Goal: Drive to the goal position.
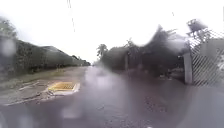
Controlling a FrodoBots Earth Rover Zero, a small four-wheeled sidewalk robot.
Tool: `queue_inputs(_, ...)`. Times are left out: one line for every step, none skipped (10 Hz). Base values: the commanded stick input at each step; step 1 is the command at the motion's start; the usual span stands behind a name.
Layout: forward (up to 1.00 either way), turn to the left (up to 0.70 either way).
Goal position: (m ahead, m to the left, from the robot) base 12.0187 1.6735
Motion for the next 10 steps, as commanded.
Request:
queue_inputs(0.70,0.00)
queue_inputs(0.70,0.00)
queue_inputs(0.70,0.00)
queue_inputs(0.70,0.00)
queue_inputs(0.70,0.00)
queue_inputs(0.70,0.04)
queue_inputs(0.70,0.14)
queue_inputs(0.70,0.27)
queue_inputs(0.70,0.23)
queue_inputs(0.70,0.00)
